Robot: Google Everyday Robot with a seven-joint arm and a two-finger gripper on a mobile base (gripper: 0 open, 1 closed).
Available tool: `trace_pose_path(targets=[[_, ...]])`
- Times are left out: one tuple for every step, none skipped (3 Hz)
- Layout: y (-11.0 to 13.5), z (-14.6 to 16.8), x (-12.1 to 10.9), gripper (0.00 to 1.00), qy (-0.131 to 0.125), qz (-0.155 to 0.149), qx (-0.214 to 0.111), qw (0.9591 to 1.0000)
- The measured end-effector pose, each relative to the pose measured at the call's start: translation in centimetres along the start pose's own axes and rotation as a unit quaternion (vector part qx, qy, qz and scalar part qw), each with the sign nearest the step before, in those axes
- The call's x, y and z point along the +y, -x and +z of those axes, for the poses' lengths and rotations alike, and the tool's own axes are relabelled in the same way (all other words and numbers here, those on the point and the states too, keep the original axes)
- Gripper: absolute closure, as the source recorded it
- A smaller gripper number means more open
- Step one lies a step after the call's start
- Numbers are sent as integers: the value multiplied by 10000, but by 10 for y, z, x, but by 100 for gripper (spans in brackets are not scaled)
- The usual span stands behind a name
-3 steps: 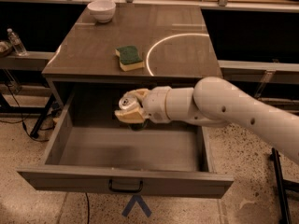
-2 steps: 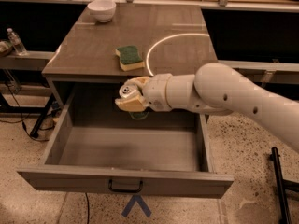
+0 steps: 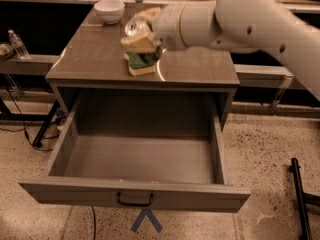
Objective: Pick green can from top drawer and place on counter
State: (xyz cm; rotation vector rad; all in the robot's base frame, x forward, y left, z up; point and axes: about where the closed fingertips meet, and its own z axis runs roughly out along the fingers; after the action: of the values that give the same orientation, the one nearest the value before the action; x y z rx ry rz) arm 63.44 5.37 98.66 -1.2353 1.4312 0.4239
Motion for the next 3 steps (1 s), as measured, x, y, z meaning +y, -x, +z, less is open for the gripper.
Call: trace_pose_path(targets=[[22, -9, -14, 100, -175, -33, -198, 9996], [9, -4, -29, 100, -340, 57, -270, 9990], [-15, -5, -71, 100, -711, 239, -351, 9966]])
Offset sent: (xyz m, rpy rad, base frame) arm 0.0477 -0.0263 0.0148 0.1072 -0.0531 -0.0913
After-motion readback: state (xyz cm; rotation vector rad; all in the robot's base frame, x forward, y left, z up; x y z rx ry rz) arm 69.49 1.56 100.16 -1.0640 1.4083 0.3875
